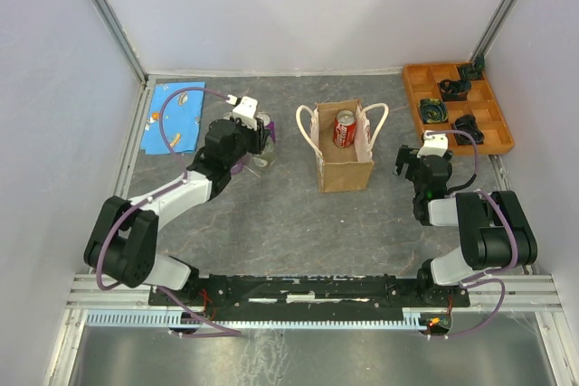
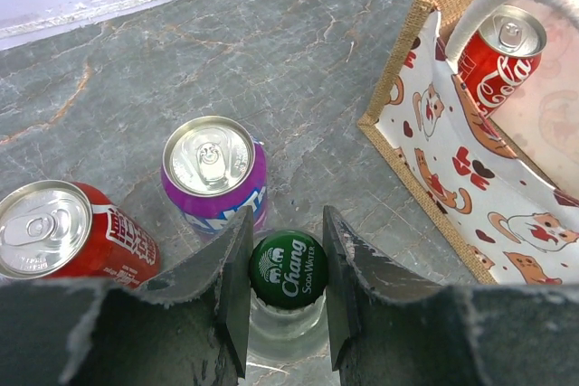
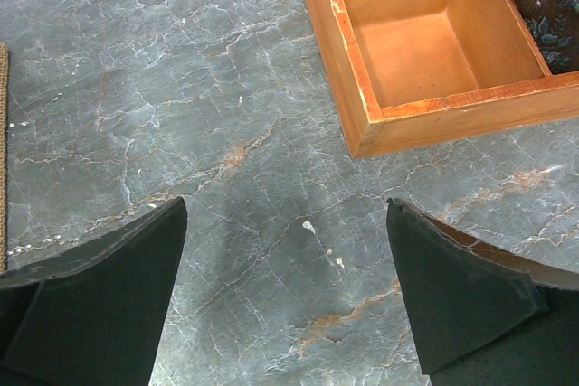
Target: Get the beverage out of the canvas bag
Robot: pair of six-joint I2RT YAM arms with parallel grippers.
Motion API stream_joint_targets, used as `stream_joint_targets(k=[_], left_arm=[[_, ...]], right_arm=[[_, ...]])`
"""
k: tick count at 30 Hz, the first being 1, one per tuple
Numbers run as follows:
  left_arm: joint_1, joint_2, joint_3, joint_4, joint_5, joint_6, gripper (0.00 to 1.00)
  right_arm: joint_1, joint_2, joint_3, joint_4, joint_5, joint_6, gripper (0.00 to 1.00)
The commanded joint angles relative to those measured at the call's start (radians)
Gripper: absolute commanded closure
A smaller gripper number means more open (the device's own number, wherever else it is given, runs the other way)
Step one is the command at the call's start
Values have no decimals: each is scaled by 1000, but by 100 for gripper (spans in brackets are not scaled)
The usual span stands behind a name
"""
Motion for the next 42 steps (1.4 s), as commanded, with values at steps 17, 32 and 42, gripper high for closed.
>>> stream_joint_targets(k=[17,32,42], left_arm=[[3,49,54,163,-61,-14,12],[-8,19,453,-81,184,65,8],[-172,325,933,-406,420,133,34]], right_arm=[[-3,-1,23,30,-2,-9,1],[-3,0,23,30,-2,-8,1],[-2,1,23,30,-2,-8,1]])
